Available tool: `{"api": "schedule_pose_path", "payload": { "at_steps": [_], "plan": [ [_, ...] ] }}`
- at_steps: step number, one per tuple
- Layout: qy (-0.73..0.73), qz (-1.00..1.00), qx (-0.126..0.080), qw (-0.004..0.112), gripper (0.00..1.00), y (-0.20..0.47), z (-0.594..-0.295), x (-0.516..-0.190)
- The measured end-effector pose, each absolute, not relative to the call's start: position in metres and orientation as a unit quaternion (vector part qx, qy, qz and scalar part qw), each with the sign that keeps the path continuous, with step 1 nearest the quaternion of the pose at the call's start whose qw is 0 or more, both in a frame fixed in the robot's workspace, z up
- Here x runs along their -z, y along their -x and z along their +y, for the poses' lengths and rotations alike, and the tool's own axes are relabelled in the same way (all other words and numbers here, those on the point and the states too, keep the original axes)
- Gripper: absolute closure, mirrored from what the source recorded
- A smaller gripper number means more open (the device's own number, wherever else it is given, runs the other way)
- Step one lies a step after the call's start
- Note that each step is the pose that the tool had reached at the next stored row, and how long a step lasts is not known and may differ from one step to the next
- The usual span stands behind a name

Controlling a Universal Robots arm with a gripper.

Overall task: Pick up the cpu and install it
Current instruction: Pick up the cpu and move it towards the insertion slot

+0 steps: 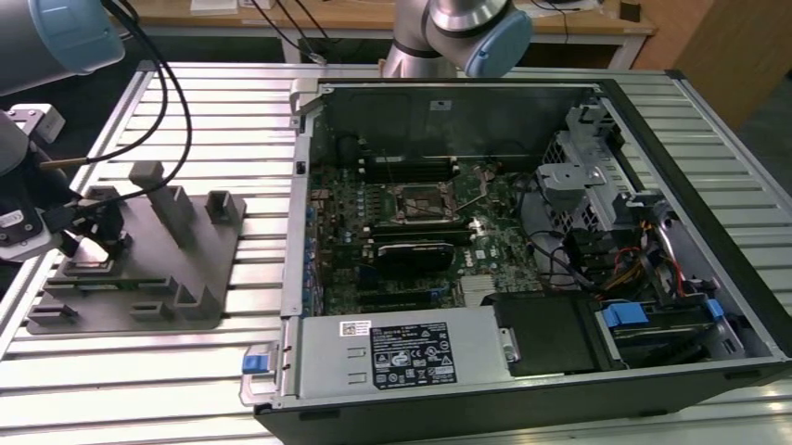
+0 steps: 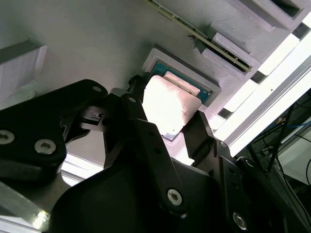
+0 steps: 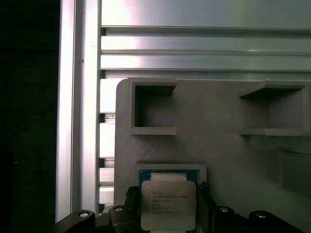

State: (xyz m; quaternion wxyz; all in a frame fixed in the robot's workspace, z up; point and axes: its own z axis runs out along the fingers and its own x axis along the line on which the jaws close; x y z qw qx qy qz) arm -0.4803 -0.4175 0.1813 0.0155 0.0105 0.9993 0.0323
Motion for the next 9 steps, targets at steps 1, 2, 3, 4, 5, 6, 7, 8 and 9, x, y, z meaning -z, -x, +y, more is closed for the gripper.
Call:
{"api": "schedule_pose_path", "payload": {
  "at_steps": [1, 2, 3, 4, 5, 6, 7, 8, 9],
  "plan": [
    [-0.010, 0.999, -0.032, 0.016, 0.41, 0.4803, -0.4175, -0.1813],
    [-0.010, 0.999, -0.032, 0.016, 0.41, 0.4803, -0.4175, -0.1813],
    [-0.010, 0.999, -0.032, 0.016, 0.41, 0.4803, -0.4175, -0.1813],
    [-0.010, 0.999, -0.032, 0.016, 0.43, 0.4803, -0.4175, -0.1813],
    [-0.010, 0.999, -0.032, 0.016, 0.43, 0.4803, -0.4175, -0.1813],
    [-0.010, 0.999, -0.032, 0.016, 0.45, 0.4803, -0.4175, -0.1813],
    [-0.010, 0.999, -0.032, 0.016, 0.45, 0.4803, -0.4175, -0.1813],
    [-0.010, 0.999, -0.032, 0.016, 0.45, 0.4803, -0.4175, -0.1812],
    [-0.010, 0.999, -0.032, 0.016, 0.45, 0.4803, -0.4175, -0.1812]
  ]
}}
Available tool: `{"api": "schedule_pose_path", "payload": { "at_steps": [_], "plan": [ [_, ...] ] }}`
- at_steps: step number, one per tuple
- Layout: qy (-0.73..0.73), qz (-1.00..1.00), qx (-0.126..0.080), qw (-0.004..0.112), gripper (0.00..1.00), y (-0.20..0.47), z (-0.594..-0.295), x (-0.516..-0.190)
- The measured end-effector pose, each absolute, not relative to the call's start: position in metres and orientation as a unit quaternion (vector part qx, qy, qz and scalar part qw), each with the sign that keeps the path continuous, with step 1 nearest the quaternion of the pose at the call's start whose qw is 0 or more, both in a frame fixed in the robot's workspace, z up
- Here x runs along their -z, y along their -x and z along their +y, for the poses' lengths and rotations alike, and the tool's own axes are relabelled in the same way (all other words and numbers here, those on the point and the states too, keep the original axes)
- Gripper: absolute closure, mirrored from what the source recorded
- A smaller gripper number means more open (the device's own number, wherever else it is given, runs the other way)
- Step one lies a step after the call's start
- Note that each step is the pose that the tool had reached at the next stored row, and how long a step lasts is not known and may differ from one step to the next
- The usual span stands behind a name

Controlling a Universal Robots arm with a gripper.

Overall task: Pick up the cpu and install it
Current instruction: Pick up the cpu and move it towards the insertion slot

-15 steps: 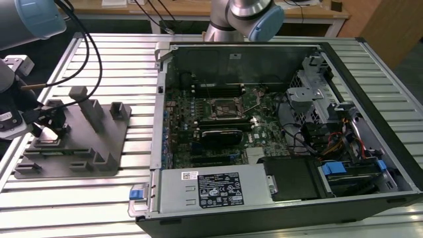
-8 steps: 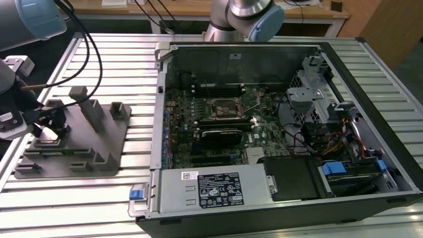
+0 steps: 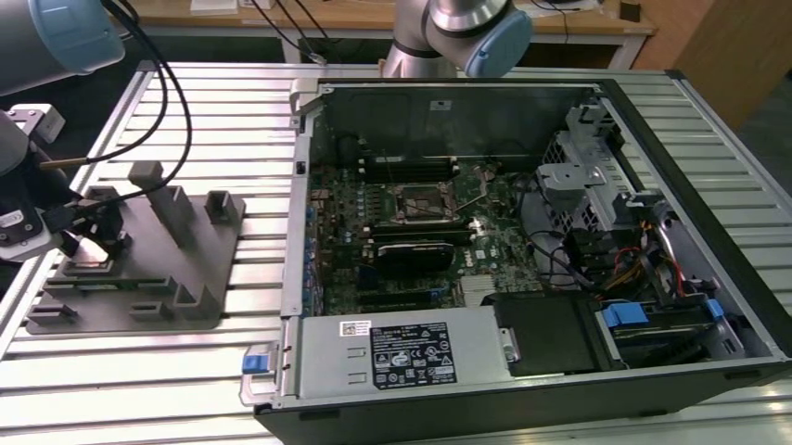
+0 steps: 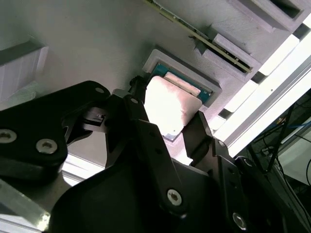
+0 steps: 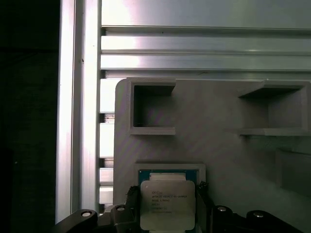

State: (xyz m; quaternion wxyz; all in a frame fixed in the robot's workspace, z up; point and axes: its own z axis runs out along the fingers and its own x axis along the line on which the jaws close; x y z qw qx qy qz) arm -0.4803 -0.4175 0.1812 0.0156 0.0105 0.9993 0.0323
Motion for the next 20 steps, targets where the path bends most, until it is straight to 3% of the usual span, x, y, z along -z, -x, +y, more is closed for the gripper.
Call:
{"api": "schedule_pose_path", "payload": {
  "at_steps": [14, 20],
  "plan": [
    [-0.010, 0.999, -0.032, 0.016, 0.45, 0.480, -0.417, -0.194],
    [-0.010, 0.999, -0.032, 0.016, 0.45, 0.480, -0.417, -0.216]
  ]
}}
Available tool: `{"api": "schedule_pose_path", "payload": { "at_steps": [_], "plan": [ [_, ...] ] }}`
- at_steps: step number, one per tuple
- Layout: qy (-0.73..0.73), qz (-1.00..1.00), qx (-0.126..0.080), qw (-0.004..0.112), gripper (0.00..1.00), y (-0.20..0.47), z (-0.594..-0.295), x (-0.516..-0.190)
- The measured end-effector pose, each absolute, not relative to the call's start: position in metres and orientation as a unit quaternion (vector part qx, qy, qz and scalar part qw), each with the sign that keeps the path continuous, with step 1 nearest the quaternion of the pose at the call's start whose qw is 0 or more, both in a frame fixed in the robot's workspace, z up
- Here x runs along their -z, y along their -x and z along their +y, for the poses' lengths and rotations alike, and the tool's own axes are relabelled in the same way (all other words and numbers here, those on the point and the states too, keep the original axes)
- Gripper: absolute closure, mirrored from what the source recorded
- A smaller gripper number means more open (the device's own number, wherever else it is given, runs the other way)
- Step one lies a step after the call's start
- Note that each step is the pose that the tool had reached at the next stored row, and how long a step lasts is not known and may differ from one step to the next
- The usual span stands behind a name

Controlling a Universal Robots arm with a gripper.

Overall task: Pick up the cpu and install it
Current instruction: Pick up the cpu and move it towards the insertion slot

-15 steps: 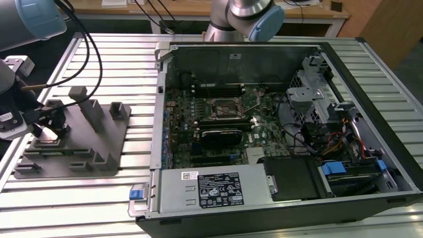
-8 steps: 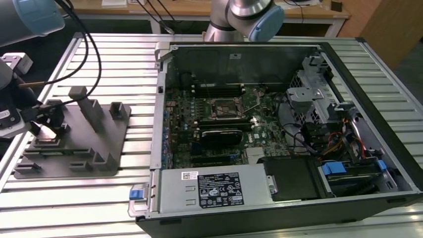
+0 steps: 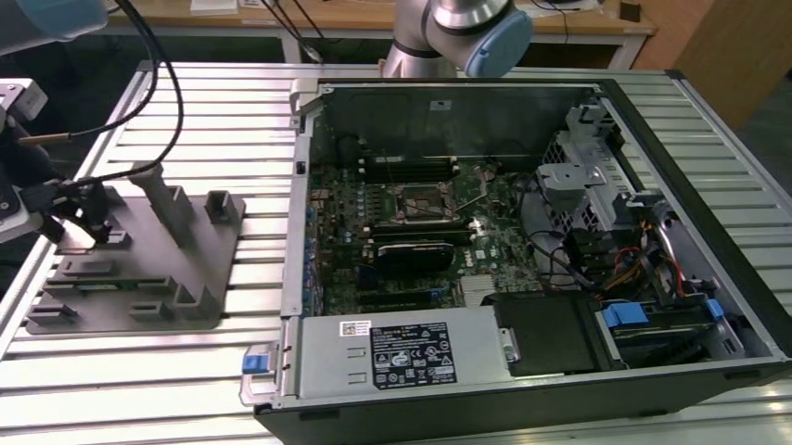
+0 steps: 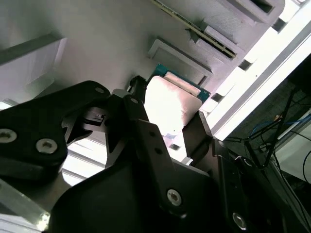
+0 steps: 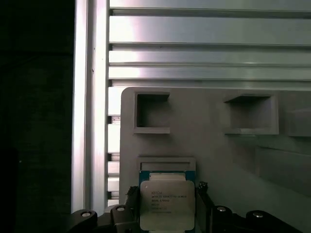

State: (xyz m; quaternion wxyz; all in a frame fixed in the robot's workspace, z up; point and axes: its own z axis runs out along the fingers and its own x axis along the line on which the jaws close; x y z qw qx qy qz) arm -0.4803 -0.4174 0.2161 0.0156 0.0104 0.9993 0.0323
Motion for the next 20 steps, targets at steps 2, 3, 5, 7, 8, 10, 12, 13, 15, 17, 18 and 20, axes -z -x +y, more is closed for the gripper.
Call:
{"api": "schedule_pose_path", "payload": {
  "at_steps": [2, 3, 5, 7, 8, 10, 12, 13, 15, 17, 18, 20],
  "plan": [
    [-0.010, 0.999, -0.032, 0.016, 0.45, 0.480, -0.417, -0.222],
    [-0.010, 0.999, -0.032, 0.016, 0.45, 0.480, -0.417, -0.225],
    [-0.010, 0.999, -0.032, 0.016, 0.45, 0.480, -0.417, -0.231],
    [-0.010, 0.999, -0.032, 0.016, 0.45, 0.480, -0.417, -0.237],
    [-0.010, 0.999, -0.032, 0.016, 0.45, 0.480, -0.417, -0.240],
    [-0.010, 0.999, -0.032, 0.016, 0.45, 0.480, -0.417, -0.247],
    [-0.010, 0.999, -0.032, 0.016, 0.45, 0.480, -0.417, -0.253],
    [-0.010, 0.999, -0.032, 0.016, 0.45, 0.480, -0.417, -0.256],
    [-0.010, 0.999, -0.032, 0.016, 0.45, 0.480, -0.417, -0.262],
    [-0.010, 0.999, -0.032, 0.016, 0.45, 0.480, -0.417, -0.268],
    [-0.010, 0.999, -0.032, 0.016, 0.45, 0.480, -0.417, -0.271],
    [-0.010, 0.999, -0.032, 0.016, 0.45, 0.480, -0.417, -0.276]
  ]
}}
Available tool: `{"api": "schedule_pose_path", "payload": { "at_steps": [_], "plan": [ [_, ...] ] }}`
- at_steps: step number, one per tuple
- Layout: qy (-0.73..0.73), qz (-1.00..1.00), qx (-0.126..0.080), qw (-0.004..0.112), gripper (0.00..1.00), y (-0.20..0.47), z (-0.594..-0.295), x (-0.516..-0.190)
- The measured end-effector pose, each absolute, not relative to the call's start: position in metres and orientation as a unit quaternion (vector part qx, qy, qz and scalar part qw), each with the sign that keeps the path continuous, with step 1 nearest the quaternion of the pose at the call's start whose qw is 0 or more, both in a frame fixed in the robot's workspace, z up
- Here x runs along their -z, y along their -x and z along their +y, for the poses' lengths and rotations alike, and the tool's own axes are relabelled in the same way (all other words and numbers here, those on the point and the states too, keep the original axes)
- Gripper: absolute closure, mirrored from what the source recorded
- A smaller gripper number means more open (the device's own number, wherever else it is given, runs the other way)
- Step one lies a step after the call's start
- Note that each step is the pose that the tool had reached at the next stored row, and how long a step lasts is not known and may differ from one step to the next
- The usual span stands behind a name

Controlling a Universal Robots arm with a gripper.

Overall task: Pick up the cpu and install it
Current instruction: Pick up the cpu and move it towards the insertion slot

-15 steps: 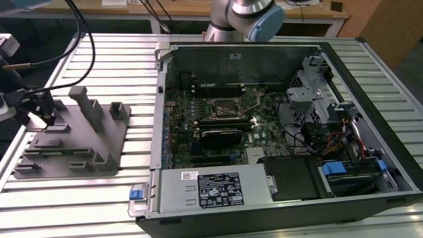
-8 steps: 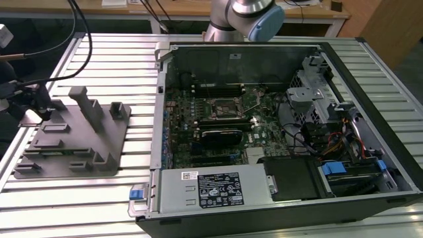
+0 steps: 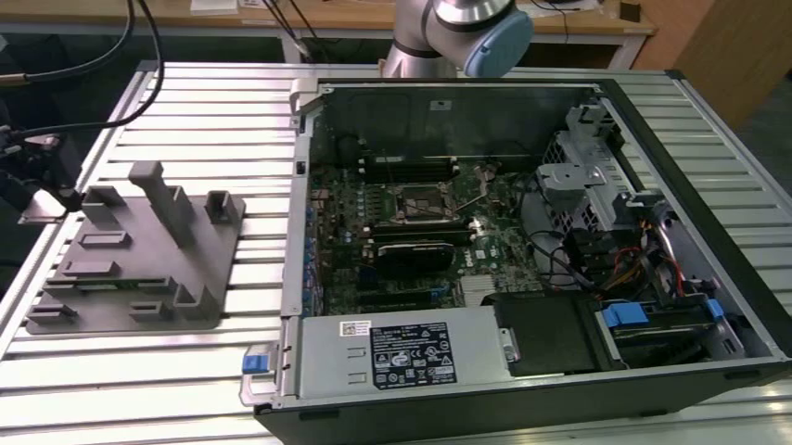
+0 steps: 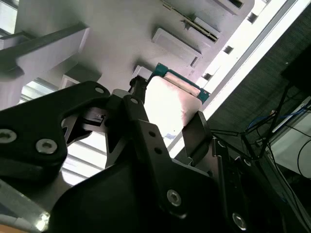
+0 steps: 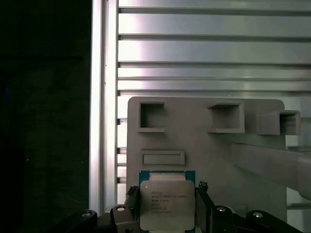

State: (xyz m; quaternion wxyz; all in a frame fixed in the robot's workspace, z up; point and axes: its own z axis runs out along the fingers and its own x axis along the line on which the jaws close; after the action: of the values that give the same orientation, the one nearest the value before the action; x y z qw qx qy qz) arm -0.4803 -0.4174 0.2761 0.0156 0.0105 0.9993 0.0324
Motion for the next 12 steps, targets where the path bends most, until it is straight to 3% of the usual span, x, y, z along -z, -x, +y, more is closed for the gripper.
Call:
{"api": "schedule_pose_path", "payload": {
  "at_steps": [12],
  "plan": [
    [-0.010, 0.999, -0.034, 0.016, 0.45, 0.480, -0.417, -0.308]
  ]
}}
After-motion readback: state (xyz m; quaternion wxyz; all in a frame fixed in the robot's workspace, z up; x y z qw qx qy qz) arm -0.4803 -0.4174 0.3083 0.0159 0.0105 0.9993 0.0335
